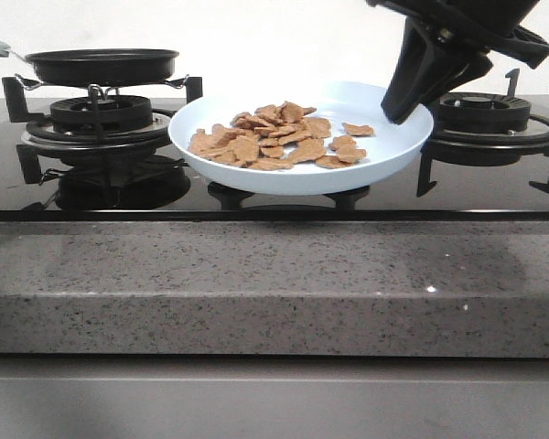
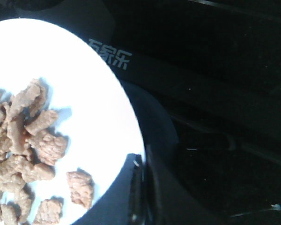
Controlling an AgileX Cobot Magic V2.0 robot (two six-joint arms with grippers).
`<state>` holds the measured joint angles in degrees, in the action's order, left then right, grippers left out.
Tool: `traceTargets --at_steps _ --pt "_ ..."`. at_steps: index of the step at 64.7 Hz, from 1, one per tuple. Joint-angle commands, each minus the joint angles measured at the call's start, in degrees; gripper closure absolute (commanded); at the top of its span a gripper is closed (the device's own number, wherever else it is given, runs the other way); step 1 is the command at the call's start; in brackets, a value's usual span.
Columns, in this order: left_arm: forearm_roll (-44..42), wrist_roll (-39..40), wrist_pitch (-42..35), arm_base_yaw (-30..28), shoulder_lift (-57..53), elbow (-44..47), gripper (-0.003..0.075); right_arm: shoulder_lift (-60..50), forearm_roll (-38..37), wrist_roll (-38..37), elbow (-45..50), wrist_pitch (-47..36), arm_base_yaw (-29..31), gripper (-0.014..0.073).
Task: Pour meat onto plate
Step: 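Lower the plate of meat back between the burners with the right gripper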
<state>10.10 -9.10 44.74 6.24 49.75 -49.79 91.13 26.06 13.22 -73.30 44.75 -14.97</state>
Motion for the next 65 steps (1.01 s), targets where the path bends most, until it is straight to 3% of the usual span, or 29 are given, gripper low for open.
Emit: traceTargets --at_steps 1,32,52,65 --pt "0.4 0.6 -4.0 0.5 -0.9 -1.4 0.0206 -2.3 1.8 0.5 -1.3 -1.8 0.0 0.0707" --pt "0.4 0.6 -2.5 0.5 -0.4 -1.4 0.0206 -2.3 1.8 0.5 -4.3 -0.4 0.2 0.0707" --pt "0.4 0.6 -2.6 0.5 -0.4 -1.4 0.0206 5.7 2.3 0.2 -21.8 10.5 4.8 0.0707" --pt "0.7 0.6 -2.6 0.5 -0.4 -1.4 0.0206 13.1 2.2 0.2 -31.1 11.2 5.2 0.0707"
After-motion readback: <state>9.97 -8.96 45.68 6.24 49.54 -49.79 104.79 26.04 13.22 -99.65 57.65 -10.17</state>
